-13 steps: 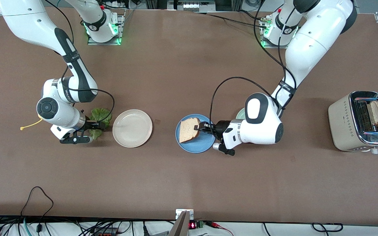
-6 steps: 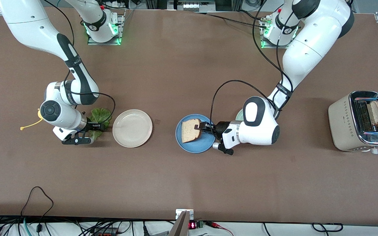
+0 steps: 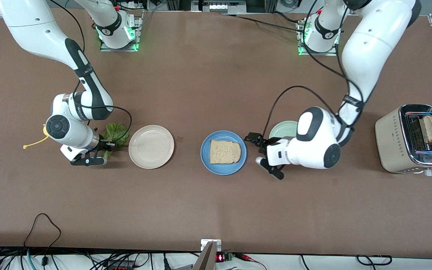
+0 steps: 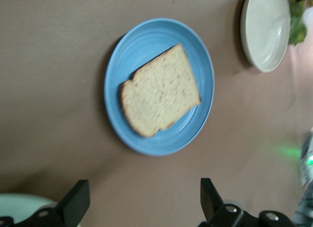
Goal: Make sandwich in blue plate with both arms
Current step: 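Lift the lettuce with the right gripper while the left gripper withdraws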
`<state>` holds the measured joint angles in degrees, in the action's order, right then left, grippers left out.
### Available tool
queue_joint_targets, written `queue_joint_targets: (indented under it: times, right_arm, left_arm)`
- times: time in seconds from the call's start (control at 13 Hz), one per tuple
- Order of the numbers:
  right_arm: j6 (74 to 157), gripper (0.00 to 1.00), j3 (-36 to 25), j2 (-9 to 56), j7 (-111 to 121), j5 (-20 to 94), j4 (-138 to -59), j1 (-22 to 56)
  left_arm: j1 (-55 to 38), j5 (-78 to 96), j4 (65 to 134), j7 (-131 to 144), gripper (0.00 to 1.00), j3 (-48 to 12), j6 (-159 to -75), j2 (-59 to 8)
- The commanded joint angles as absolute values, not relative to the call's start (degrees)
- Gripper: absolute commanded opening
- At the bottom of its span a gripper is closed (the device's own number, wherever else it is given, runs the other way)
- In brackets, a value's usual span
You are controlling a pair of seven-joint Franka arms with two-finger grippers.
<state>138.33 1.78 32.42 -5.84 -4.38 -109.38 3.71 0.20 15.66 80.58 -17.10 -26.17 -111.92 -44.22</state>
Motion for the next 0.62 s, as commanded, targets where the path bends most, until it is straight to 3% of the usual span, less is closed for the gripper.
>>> queue_joint_targets:
  times: [0.0,0.08,0.31,0.54]
  right_arm:
    - [138.17,0.0,2.02,32.61,-5.98,-5.36,-108.2,3.43]
    - [136.51,0.0,2.02,32.26,-5.89,-5.36,-107.5,3.34]
    - [121.52,0.0,2.37,27.35,-6.41,-2.83,-103.03,3.07]
    - [109.72,0.0,2.64,26.72,-14.2,9.37,-95.21,6.13]
  left_arm:
    - [1.05,5.84,82.53,-16.35,1.0,-25.4,-106.19,-37.98]
    - [1.58,0.84,82.53,-15.56,1.0,-25.14,-104.17,-36.05]
    - [3.24,-13.15,81.66,-16.08,1.0,-25.22,-100.38,-32.62]
    - [6.58,-13.97,77.37,-16.17,1.0,-25.22,-91.62,-29.1]
